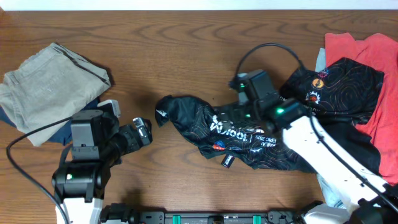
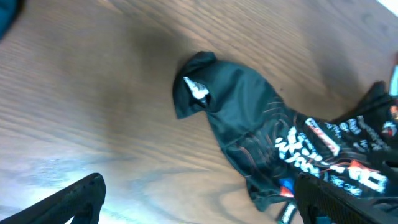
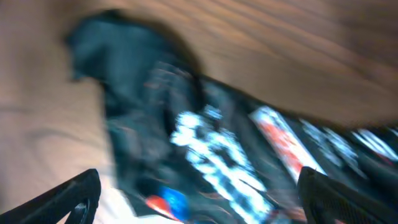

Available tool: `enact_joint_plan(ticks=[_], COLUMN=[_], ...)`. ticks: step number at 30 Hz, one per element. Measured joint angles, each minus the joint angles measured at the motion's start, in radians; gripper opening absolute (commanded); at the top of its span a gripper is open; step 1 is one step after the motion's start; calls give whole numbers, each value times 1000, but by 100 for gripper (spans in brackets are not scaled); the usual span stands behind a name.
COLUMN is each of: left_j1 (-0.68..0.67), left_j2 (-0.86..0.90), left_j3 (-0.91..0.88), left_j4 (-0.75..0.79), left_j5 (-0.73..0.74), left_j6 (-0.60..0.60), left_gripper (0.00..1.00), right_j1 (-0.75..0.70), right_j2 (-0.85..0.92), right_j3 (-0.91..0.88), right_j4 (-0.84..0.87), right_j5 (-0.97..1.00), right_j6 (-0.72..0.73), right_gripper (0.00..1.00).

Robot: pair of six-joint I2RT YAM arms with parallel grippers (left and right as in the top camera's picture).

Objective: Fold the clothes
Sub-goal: 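Pull the black jersey with the right gripper toward the table center, then grasp the jersey's left end with the left gripper and spread it leftward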

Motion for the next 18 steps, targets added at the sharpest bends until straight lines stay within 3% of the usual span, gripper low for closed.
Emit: enact_joint_plan(ticks=[18], left_j1=[-25], left_j2=[496], left_j3=[0], left_j4=[60], left_j5=[173], left_j6=[-26], left_gripper=[98], right_j1=[-293], right_j2=[-8], right_j3=[0], right_j4=[-301], right_j5=[96], right_j6=[19], right_gripper=[99])
